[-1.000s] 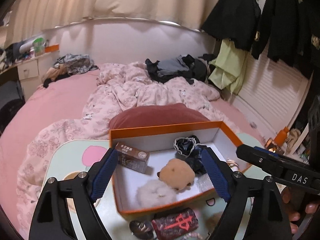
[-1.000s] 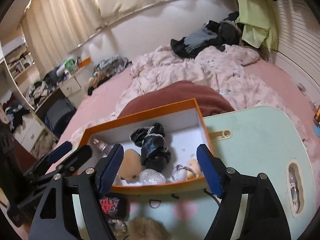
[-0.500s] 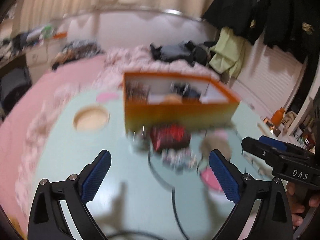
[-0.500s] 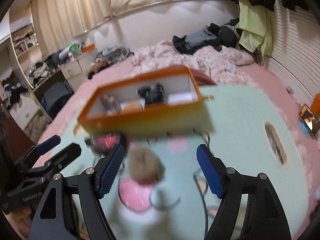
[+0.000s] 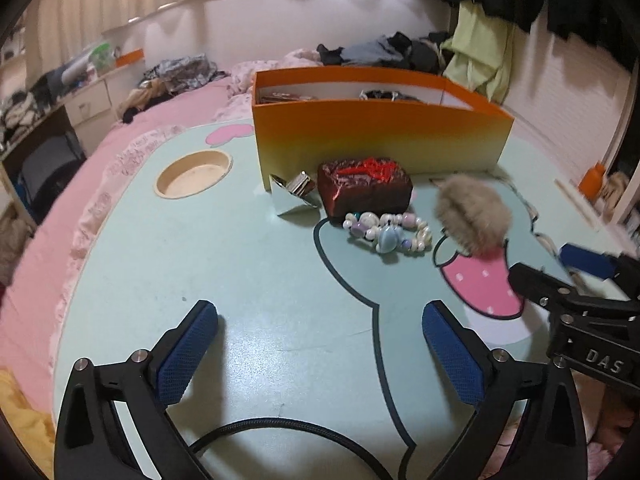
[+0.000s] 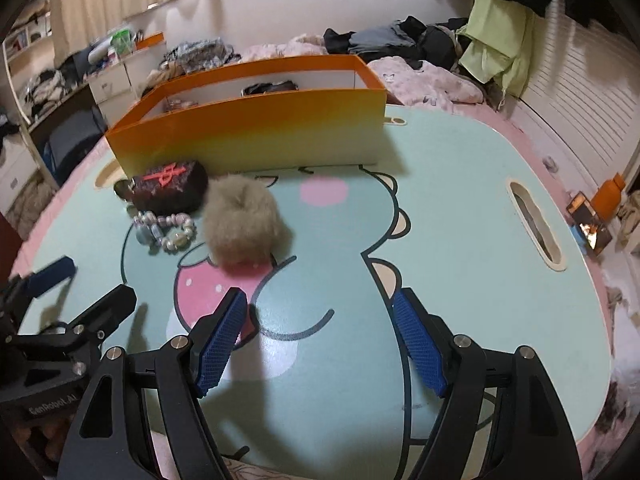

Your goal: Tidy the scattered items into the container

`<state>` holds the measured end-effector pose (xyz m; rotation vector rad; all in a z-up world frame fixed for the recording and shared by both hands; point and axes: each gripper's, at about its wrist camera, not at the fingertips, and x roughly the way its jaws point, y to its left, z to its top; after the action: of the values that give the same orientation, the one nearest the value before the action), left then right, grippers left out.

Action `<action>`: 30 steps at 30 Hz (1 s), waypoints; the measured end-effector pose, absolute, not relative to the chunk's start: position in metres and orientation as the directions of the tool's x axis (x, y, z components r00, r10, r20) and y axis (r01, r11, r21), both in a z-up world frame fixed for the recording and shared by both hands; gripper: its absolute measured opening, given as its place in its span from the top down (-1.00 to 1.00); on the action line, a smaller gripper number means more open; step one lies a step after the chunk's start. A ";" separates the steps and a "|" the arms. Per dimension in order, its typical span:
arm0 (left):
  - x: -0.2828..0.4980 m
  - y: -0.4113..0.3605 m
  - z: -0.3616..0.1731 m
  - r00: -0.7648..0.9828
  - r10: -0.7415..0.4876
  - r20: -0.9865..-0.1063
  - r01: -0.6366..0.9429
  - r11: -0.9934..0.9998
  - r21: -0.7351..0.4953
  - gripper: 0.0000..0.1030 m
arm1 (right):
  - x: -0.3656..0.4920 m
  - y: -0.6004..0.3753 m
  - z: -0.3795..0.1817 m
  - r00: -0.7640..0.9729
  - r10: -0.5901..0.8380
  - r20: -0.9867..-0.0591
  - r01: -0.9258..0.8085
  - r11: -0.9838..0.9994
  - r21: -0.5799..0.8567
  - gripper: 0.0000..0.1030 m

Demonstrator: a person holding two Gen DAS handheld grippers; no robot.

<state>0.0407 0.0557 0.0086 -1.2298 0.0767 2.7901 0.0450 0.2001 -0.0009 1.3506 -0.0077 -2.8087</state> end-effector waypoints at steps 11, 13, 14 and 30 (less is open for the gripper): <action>0.041 0.055 0.008 -0.670 0.069 -0.739 -0.106 -0.994 0.003 -1.00 | 0.043 0.202 -0.003 -0.618 -0.019 -0.786 0.019 -1.000 0.010 -0.66; 0.041 0.055 0.008 -0.671 0.068 -0.739 -0.105 -0.994 0.004 -1.00 | 0.043 0.202 -0.003 -0.618 -0.019 -0.786 0.019 -1.000 0.010 -0.68; 0.041 0.055 0.008 -0.670 0.068 -0.739 -0.106 -0.994 0.004 -1.00 | 0.044 0.202 -0.003 -0.618 -0.020 -0.786 0.020 -1.000 0.010 -0.68; 0.041 0.054 0.008 -0.671 0.069 -0.739 -0.105 -0.994 0.003 -1.00 | 0.045 0.200 -0.002 -0.618 -0.020 -0.786 0.020 -1.000 0.010 -0.70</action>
<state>0.0411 0.0542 0.0076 -1.2293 0.0694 2.7863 0.0452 0.2003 -0.0024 1.3626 -0.0005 -2.8061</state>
